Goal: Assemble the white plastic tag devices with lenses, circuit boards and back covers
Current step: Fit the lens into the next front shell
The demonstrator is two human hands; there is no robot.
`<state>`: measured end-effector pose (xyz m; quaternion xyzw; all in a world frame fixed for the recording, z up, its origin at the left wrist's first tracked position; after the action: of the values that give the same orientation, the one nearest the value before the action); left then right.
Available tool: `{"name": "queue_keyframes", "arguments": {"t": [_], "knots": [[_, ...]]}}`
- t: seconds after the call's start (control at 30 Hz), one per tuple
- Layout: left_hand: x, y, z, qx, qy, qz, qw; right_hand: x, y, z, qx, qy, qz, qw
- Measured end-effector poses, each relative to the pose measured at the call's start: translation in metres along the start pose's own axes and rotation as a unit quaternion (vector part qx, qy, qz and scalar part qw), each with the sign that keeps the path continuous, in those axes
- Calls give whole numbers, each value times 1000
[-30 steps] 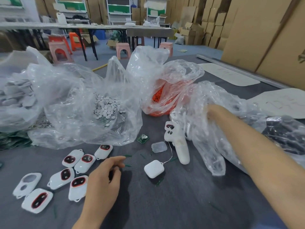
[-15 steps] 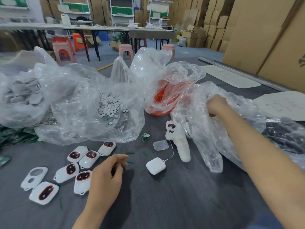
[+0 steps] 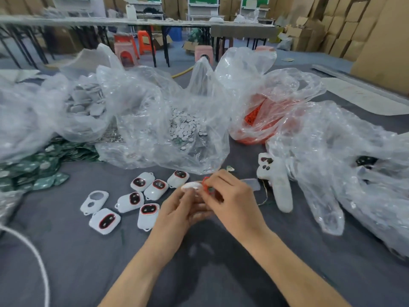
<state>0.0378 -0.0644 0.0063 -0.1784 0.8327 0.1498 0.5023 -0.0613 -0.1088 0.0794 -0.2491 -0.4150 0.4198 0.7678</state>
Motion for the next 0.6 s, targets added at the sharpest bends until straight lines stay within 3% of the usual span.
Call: {"name": "queue_keyframes", "arguments": {"t": [0.17,0.27,0.37,0.5,0.6], "knots": [[-11,-8,8,-15,-11,-53,998,-17,7,-3,33,-107,-56,992],[-7,-11,10,-25,-61,-71,995,-41,10,-1,23,-174,-186,967],[4,-13,6,11,-23,-11,1000,-56,14,-1,18,-264,-284,922],[7,-15,5,17,39,22,999,-59,15,-3,20,-301,-318,899],[3,-15,12,-41,-27,-19,999,-58,17,-7,44,-295,-312,902]]}}
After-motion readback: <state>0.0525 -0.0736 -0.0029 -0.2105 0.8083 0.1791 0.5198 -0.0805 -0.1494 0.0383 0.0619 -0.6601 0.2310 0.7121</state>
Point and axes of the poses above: each hand's wrist, its own y-axis away from the middle knuckle, its own z-axis out of the back of the hand, x = y × z, the point moved 7 cm from there along -y, towards the middle knuckle, and after that the axes turned 7 degrees about -x, right-handed, at the moved point
